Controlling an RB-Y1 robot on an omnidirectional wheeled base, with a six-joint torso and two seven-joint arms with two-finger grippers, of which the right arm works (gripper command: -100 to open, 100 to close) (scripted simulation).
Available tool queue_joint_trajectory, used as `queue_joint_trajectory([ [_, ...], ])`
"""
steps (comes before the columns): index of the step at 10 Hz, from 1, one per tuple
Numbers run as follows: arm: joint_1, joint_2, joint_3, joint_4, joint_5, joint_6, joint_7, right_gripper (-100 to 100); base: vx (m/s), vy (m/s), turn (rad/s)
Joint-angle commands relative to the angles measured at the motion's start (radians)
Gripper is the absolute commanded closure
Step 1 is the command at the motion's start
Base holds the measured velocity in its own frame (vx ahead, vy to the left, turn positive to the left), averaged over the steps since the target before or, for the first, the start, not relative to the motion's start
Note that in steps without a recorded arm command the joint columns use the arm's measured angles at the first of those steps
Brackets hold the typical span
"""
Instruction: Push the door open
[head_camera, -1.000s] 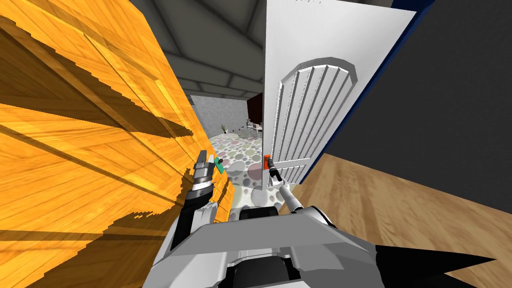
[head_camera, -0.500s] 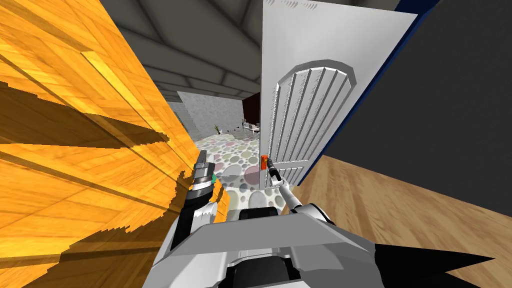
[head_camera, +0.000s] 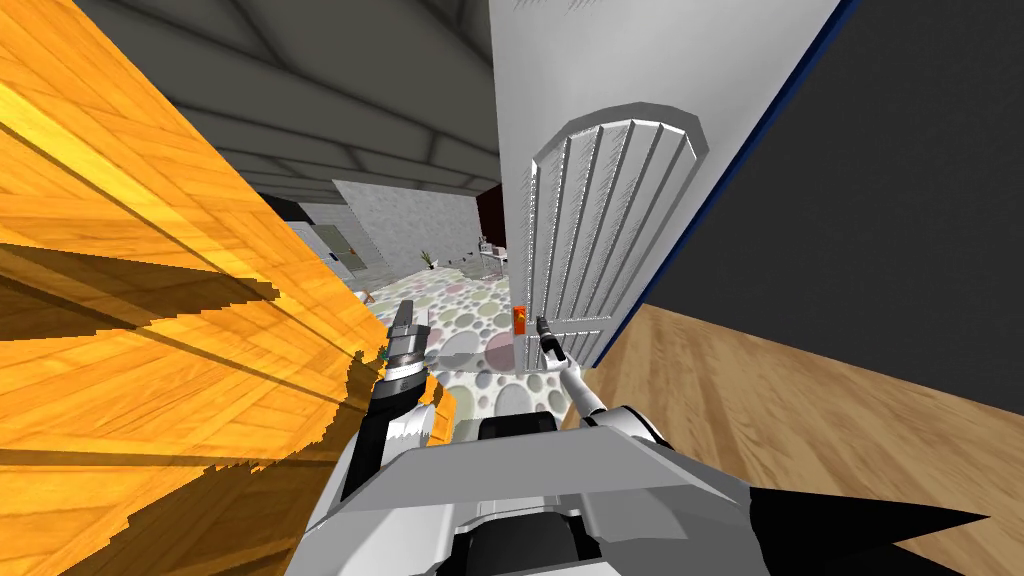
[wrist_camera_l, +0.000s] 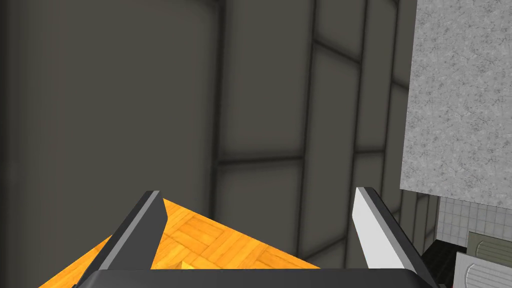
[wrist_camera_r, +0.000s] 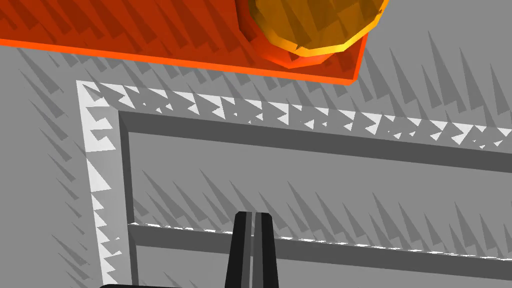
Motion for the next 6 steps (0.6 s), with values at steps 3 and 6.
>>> queue_joint_trajectory([
  [3, -0.01, -0.007, 0.0, 0.009, -0.073, -0.01, 0.067, -100, -0.104, -0.008, 0.073],
  [6, -0.018, -0.006, 0.001, 0.017, -0.146, -0.021, 0.134, -100, -0.083, -0.011, 0.072],
])
